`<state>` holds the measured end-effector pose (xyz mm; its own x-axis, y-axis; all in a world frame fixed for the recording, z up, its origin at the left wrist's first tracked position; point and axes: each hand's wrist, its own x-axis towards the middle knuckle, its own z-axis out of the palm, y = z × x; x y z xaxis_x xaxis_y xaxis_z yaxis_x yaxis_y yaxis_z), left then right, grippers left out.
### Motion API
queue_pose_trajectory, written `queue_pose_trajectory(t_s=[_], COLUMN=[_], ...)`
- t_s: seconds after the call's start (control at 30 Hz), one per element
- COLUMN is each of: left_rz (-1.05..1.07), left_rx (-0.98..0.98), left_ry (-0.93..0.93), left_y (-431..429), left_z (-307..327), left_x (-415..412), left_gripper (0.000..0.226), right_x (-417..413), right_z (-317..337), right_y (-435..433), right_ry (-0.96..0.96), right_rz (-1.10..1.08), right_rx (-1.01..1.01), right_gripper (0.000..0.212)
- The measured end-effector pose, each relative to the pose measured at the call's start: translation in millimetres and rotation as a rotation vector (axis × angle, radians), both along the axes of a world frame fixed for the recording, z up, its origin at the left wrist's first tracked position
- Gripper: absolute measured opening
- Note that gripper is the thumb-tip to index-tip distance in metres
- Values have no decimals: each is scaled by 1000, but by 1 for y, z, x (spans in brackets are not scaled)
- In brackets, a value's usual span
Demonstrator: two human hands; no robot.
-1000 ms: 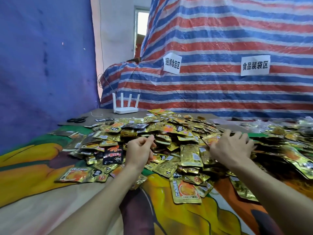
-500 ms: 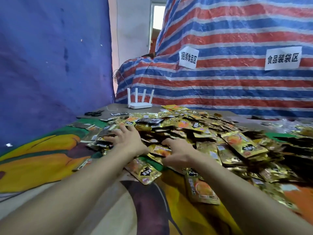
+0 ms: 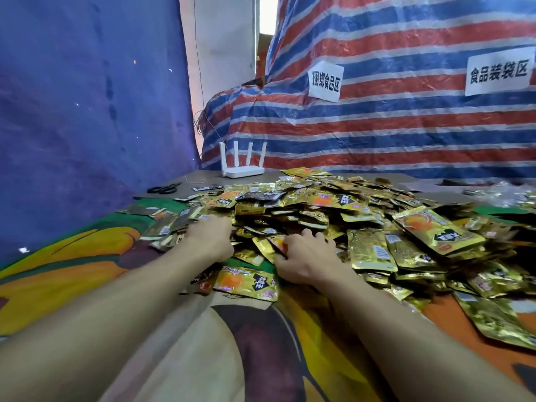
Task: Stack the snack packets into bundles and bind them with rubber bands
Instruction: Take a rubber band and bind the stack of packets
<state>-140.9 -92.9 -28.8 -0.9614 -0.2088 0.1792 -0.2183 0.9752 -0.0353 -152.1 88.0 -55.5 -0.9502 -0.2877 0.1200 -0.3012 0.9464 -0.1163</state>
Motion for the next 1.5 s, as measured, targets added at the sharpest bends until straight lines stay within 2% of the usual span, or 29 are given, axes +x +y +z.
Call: queue_pose_trajectory(t_s=[0.07,0.1,0.2,0.23,0.33,0.4,0.53,0.67,0.77,0.9,1.0,1.07,1.17,1.3,1.43,1.5], left_rz=[-22,-30,-54,-67,-86,-65,-82,-188,-269,-321,-306,-297,-328,-332,-254,-263], left_rx=[-23,-22,29,62,187,284,473,868,1299,1718,1949,2016,2043,2047,2150,2138], left_ry=[70,85,130,156,222,254,353,472,484,477,492,528,574,596,670,653], left_y=[2,3,9,11,14,14,14,14,19,38,50,57,68,76,70,69], left_z=[-5,-4,6,11,26,34,48,61,64,51,28,15,4,-2,-2,-5], left_x=[5,8,18,21,26,28,35,42,42,30,24,21,17,20,18,17], left_gripper=[15,15,14,12,12,17,8,14,14,9,31,38,62,44,64,55], right_x=[1,1,4,6,10,10,10,11,12,17,18,18,16,13,10,14], right_z=[-2,-2,-1,-1,-1,2,14,23,27,29,32,34,35,33,30,28], right_y=[-4,-6,-6,-5,-3,2,16,27,33,32,29,28,29,26,27,23], right_ry=[-53,-45,87,140,227,296,427,464,440,420,333,246,115,55,74,28], right_rz=[-21,-30,-2,18,64,70,32,3,0,-1,-53,-82,-159,-325,-428,-404], right_rx=[-29,-45,-100,-107,-129,-182,-384,-644,-827,-1053,-1261,-1386,-1496,-1527,-1488,-1460], right_gripper=[69,67,22,14,30,27,13,13,18,21,19,15,7,15,24,29])
